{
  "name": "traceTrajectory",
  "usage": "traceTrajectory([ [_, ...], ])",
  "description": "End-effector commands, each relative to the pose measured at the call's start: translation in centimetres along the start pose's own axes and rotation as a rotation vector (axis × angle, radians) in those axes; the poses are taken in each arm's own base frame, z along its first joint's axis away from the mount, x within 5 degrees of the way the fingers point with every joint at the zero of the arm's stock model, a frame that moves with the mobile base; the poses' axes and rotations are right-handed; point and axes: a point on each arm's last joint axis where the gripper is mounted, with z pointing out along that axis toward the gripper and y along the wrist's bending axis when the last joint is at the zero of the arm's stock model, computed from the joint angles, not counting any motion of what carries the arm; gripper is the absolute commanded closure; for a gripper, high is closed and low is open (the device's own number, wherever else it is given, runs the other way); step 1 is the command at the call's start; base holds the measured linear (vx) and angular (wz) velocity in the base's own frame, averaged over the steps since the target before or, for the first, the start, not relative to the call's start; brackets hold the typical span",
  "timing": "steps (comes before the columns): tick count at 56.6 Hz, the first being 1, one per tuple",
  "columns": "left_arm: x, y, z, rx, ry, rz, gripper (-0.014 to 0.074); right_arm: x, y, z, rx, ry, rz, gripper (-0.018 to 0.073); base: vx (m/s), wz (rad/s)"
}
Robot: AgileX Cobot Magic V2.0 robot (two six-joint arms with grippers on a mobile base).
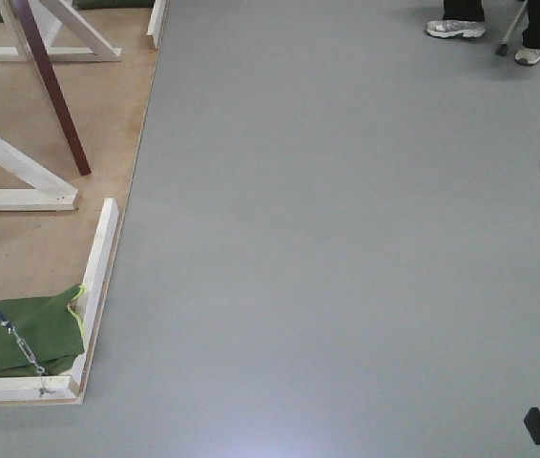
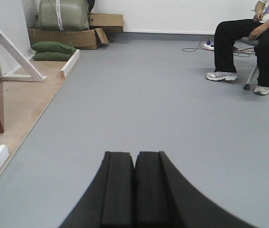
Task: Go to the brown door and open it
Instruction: 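Drive the base forward toward the brown wooden door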
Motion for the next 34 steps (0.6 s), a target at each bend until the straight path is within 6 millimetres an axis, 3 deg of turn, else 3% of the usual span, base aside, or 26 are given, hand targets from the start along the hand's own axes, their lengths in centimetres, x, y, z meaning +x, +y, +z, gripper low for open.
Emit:
traceTrajectory([
  [1,-1.39,-0.07,-0.24,0.007,-0.111,-0.013,0.0603,-0.68,-0.03,-0.09,0.004,-0.092,-0.011,0.0559,0.28,0.01],
  [34,-1.39,-0.08,-0.24,0.008,-0.111,-0.013,0.0603,-0.67,-0.04,-0.08,0.005,-0.091,-0.011,0.0559,0.32,0.06],
])
